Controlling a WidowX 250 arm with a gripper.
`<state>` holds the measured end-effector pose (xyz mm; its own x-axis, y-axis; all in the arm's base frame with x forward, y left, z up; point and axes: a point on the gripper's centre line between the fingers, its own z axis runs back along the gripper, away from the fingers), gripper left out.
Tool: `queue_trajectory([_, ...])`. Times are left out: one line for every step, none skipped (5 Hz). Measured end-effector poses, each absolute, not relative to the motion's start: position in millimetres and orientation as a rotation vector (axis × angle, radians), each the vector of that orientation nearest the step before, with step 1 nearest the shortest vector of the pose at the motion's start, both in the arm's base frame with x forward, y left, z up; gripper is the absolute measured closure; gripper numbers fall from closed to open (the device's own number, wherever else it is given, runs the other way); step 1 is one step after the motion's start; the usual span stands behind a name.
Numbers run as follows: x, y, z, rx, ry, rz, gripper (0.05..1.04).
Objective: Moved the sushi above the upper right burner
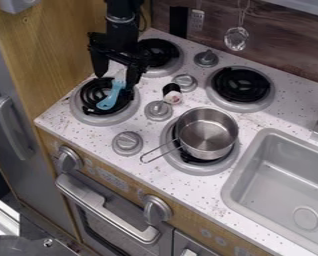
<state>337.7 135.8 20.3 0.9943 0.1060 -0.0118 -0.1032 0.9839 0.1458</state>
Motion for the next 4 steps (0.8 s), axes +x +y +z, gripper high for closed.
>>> queue_trajectory([331, 133, 4, 0.131, 0.066, 0.104, 0.085])
queue_trajectory([350, 124, -11, 0.13, 0.049, 0.075, 0.085])
queue_trajectory([378, 104, -22, 0.114, 0.03, 0.025, 0.085])
queue_trajectory([406, 97, -32, 0.095, -0.012, 0.001, 0.085])
